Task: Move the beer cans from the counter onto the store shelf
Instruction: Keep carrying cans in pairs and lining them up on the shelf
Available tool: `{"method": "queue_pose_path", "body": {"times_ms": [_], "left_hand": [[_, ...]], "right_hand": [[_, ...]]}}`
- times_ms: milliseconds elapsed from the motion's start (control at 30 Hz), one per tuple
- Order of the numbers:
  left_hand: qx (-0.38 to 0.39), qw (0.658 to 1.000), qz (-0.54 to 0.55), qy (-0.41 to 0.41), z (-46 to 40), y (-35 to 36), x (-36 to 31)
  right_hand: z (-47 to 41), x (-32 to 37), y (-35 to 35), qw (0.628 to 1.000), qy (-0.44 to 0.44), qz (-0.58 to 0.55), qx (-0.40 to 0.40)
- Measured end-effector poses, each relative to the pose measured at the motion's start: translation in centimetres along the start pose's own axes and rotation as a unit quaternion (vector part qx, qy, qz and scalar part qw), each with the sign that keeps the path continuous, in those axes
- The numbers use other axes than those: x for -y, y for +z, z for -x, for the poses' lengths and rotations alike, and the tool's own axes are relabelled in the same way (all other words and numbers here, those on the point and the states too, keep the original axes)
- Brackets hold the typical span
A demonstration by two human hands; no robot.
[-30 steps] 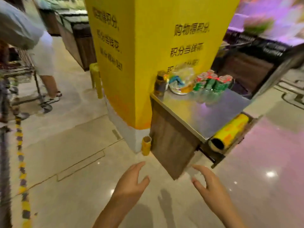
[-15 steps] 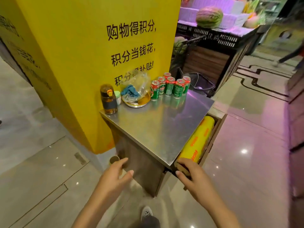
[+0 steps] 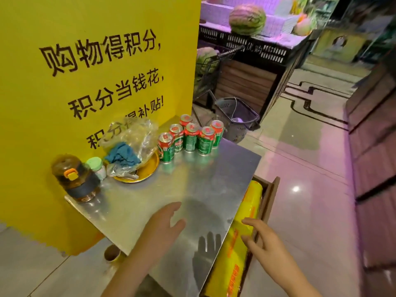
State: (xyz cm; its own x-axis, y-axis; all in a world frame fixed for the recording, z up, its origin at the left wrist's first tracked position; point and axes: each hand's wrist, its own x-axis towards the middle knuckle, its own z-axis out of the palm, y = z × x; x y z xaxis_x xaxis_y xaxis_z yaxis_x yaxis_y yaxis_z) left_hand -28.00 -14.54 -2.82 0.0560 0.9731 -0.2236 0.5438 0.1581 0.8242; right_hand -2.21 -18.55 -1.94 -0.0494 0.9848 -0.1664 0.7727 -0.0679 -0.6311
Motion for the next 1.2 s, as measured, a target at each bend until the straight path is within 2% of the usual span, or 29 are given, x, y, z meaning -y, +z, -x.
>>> {"method": "queue_pose_path", "body": {"times_ms": [200,433,667,800,967,1067,1200], "left_hand": [[-0.005,1.0,-0.01,0.021,-7.9,3.3,-4.5],[-0.076,0.994,0.019,-0.073,-17.4,5.8,-6.1],[-0.161,0.976,0.074,-0.127,-26.4,9.9,-7.0],[-0.248,0.959,0.052,-0.128,-30.8,11.5,-7.7],[-0.32,0.928,-0.007,-0.19,-33.8,13.3,-8.6],[-0.368,0.906,0.001,-0.209,-34.7,13.9,-8.9],[-0.403,0.891,-0.006,-0.208,-35.0,14.4,-8.9]], "right_hand": [[-10.0,-2.8,-3.2,0.999,-0.019,0.012,0.027],[-26.3,-5.2,-5.5,0.994,-0.046,-0.033,0.09],[-39.4,-7.1,-4.4,0.987,-0.057,-0.114,0.1],[-43.8,-7.0,-3.7,0.974,-0.065,-0.183,0.117],[-46.7,-6.8,-2.9,0.956,-0.098,-0.229,0.156],[-47.2,-6.8,-2.4,0.933,-0.121,-0.28,0.189],[-47.6,-7.2,-1.8,0.935,-0.13,-0.278,0.179]]}}
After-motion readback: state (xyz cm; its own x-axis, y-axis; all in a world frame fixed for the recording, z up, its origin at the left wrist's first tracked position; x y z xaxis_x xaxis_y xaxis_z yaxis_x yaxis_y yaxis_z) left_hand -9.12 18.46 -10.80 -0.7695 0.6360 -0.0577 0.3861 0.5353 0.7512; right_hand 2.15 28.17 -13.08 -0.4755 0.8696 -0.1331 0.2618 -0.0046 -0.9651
